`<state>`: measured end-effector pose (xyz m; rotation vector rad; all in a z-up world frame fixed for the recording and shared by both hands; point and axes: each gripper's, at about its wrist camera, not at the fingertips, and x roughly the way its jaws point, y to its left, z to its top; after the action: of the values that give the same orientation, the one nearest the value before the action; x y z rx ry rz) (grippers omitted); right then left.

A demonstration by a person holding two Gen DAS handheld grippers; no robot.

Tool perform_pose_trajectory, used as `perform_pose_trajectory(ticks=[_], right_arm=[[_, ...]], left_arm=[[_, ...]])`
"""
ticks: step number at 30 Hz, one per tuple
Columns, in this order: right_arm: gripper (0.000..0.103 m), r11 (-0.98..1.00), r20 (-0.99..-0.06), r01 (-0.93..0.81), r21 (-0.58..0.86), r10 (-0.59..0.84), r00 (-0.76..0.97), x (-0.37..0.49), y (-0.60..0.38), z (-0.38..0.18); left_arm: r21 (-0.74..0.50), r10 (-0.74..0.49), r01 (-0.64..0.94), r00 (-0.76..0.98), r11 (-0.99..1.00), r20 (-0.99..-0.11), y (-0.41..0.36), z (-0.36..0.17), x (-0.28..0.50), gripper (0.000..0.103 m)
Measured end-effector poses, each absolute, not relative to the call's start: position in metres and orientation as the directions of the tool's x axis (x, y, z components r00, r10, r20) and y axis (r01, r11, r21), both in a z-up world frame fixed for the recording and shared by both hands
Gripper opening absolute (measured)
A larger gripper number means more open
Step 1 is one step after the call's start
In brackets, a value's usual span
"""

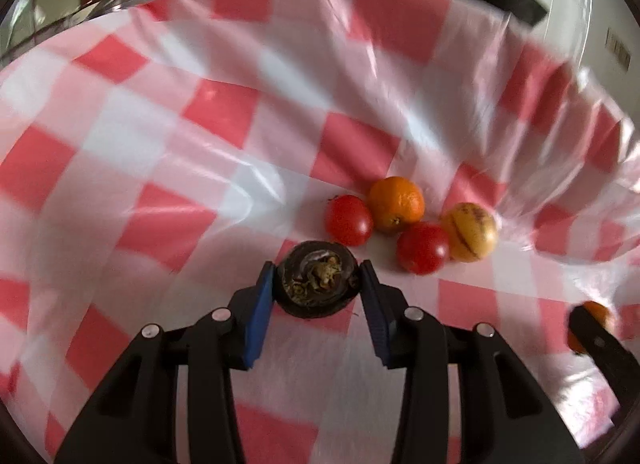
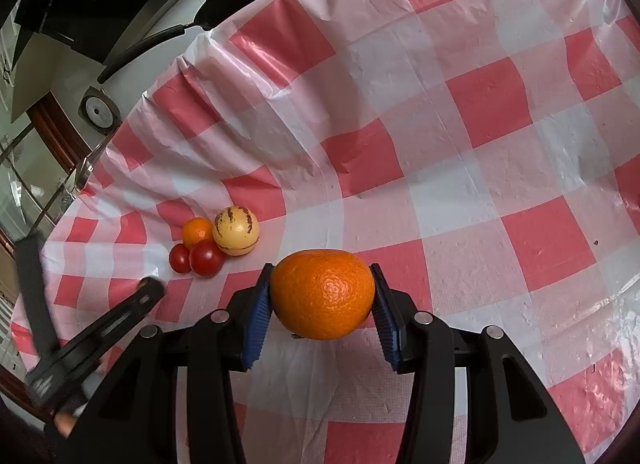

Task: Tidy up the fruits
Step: 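Grasp the last dark brown fruit with the left tool while the right tool holds the orange, then carry the dark fruit in the left tool and orange in the right tool to the white box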

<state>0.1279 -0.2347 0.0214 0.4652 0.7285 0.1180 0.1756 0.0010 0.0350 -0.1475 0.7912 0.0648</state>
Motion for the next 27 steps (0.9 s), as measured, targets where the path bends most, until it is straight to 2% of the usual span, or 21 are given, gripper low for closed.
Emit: perform_pose_trajectory(ticks=[10,18,27], right_arm=[[0.046,0.892,-0.614,0.054,0.448,0.263,0.744,0.128,-0.234,0.021],[0.046,0.893,-0.620,0.057,0.446,0.262,0.740,0.128,-0.234,0.021],[0.046,0.894,-0.635,0.071,0.442,0.256,0.729,0.129,-0.232,0.020]], left_arm=[[-0.295,-0.107,-0.157,0.695,0.942,-0.711,0.041,0.025,0.146,0.042],[-0.334,-0.133,-0.157,0.701,0.929,-0.700,0.042,0.023,0.148,0.042],[-0.319,-0.105,-0.181,0.702,0.930,-0.705,0.047,0.024,0.129,0.042]])
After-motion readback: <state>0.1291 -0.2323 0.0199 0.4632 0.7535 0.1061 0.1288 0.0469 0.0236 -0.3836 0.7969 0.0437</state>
